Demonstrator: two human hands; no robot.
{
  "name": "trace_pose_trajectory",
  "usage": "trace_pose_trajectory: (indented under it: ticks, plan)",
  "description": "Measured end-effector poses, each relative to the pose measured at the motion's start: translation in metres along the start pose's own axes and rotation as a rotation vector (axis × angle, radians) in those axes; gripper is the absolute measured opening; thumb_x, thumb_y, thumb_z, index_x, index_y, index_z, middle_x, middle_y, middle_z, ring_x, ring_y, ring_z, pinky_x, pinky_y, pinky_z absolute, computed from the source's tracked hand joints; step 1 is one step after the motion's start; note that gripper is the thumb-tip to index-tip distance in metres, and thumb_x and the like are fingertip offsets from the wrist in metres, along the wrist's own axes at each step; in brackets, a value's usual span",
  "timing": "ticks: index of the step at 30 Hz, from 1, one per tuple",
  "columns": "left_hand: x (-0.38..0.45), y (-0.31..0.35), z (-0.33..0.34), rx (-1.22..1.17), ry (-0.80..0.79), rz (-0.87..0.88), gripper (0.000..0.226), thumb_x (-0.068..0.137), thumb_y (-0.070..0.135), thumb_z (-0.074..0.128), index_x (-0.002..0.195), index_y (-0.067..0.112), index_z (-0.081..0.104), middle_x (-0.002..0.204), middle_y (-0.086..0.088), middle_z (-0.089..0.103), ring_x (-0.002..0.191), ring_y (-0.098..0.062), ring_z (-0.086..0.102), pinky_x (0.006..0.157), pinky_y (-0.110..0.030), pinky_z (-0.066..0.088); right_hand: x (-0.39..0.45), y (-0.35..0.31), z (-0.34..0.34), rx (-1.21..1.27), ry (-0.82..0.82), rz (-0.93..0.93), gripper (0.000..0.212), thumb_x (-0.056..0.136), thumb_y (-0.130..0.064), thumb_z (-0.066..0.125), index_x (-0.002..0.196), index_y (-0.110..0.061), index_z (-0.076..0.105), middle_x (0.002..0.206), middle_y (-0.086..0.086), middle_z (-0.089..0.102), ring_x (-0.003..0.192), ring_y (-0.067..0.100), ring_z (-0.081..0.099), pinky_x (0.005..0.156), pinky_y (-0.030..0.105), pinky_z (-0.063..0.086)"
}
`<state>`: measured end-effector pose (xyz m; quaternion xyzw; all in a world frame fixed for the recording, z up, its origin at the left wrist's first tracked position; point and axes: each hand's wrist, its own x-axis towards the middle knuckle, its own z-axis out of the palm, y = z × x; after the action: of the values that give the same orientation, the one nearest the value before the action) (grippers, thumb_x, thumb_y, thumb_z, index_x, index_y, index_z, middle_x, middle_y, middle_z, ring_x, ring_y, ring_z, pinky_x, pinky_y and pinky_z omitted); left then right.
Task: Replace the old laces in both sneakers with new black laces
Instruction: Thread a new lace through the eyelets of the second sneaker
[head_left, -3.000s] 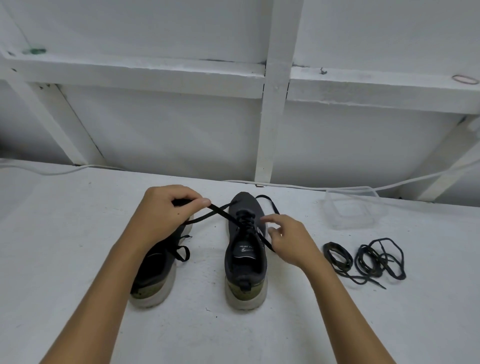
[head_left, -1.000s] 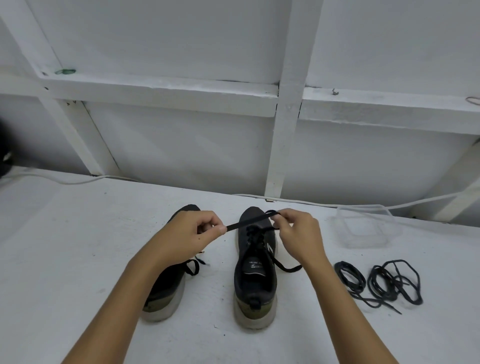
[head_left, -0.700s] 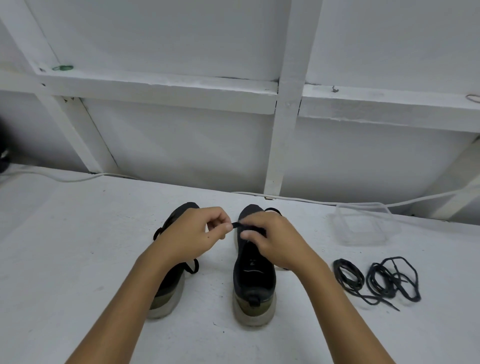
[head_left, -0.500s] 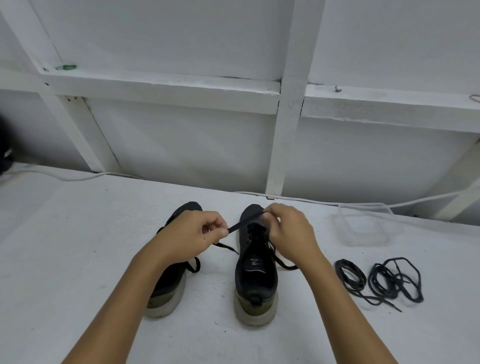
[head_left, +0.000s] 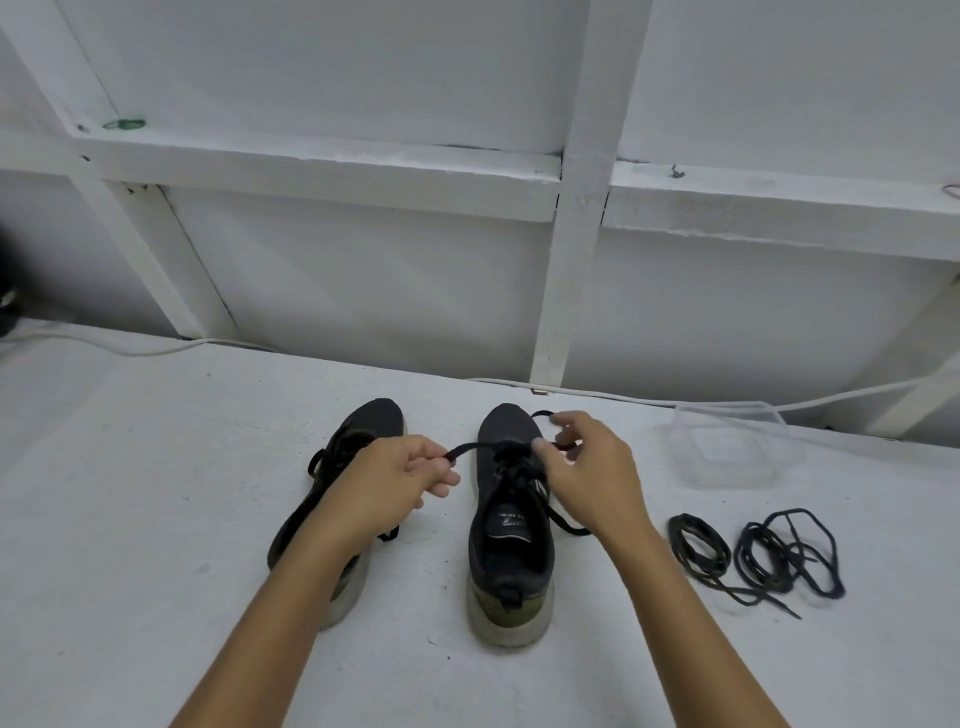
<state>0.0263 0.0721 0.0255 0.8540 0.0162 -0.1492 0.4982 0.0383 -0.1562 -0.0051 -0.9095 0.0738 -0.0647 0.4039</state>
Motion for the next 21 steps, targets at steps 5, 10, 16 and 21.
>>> trace_pose_trajectory:
  ticks: [5,10,16,21]
  plan:
    - [0.002,-0.008,0.023,-0.012,0.182,-0.004,0.008,0.092,0.037,0.069,0.095,0.036,0.076,0.085,0.014,0.072,0.077,0.000,0.064,0.067,-0.018,0.044,-0.027,-0.009,0.009,-0.034,-0.134,0.000,0.042,0.086,-0.058,0.067,0.058,-0.027,0.063,0.057,-0.011,0.061,0.061,0.005,0.058,0.057,0.023,0.042]
    - [-0.001,-0.015,0.041,-0.319,0.231,-0.006,0.012,0.091,0.024,0.072,0.102,0.025,0.075,0.081,0.005,0.075,0.081,-0.005,0.069,0.064,-0.015,0.050,-0.028,-0.011,0.004,0.126,-0.357,0.163,0.030,0.085,-0.057,0.071,0.078,-0.030,0.079,0.067,-0.017,0.070,0.067,0.000,0.064,0.069,0.022,0.054]
    - [-0.004,-0.023,0.051,-0.428,0.241,-0.016,0.013,0.088,0.009,0.072,0.092,0.021,0.076,0.088,0.002,0.077,0.091,-0.012,0.072,0.082,-0.027,0.057,-0.028,-0.017,0.003,0.199,-0.410,0.245,0.023,0.086,-0.051,0.073,0.086,-0.030,0.081,0.084,-0.017,0.076,0.085,0.000,0.069,0.079,0.021,0.056]
    - [-0.003,-0.021,0.056,-0.486,0.267,-0.013,0.010,0.088,0.005,0.070,0.092,0.013,0.073,0.086,0.001,0.076,0.088,-0.013,0.073,0.077,-0.024,0.058,-0.032,-0.012,0.004,0.355,-0.427,0.288,0.015,0.088,-0.025,0.069,0.081,-0.028,0.081,0.084,-0.014,0.077,0.086,0.004,0.071,0.083,0.024,0.059]
